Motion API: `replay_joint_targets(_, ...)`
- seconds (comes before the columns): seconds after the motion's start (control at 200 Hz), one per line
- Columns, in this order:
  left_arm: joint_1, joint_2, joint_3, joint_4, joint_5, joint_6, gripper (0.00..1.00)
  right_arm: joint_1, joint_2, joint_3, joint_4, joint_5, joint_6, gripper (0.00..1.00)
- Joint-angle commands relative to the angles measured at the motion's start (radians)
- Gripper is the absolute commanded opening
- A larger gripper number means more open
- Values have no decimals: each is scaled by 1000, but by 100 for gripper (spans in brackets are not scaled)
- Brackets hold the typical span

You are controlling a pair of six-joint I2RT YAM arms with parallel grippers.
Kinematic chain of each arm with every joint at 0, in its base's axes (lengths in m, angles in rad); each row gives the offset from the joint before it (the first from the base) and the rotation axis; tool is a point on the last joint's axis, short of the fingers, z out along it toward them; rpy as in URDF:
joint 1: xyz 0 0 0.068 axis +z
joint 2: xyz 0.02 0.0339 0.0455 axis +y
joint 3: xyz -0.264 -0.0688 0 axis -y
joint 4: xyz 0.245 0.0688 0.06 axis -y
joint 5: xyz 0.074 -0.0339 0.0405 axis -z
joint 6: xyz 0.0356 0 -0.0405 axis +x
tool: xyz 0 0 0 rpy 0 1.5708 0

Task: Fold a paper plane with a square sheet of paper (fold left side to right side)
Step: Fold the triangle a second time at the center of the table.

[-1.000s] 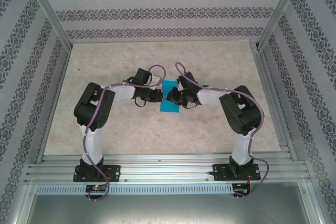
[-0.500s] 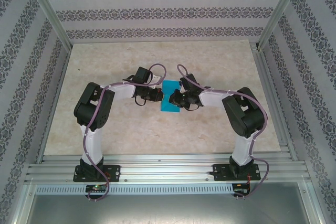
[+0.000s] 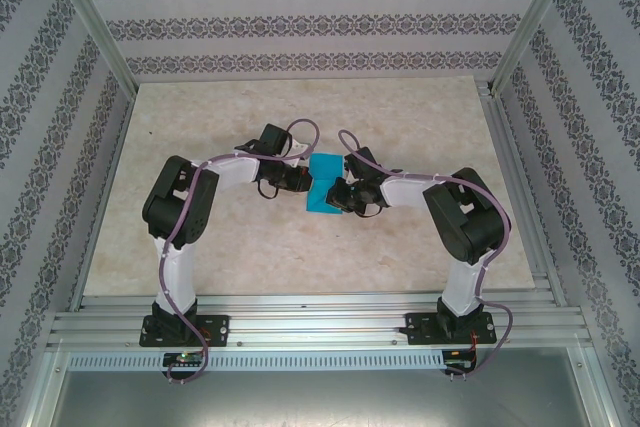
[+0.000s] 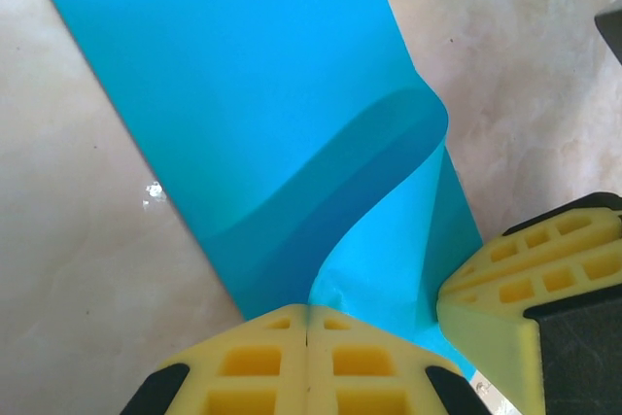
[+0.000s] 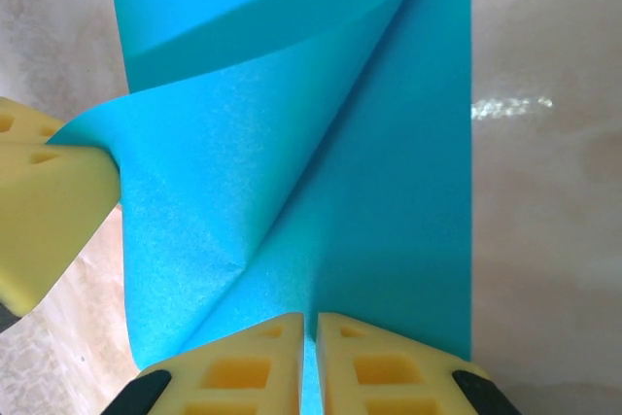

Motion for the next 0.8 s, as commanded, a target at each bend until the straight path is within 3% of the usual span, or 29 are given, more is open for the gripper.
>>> replay_joint_targets(0.0, 3, 30, 31, -32, 17, 35, 3, 16, 30, 8, -65, 32, -31, 13)
replay_joint_targets(0.794, -15, 79, 43, -56, -17, 48, 3, -9, -61, 105, -54, -4, -44, 13)
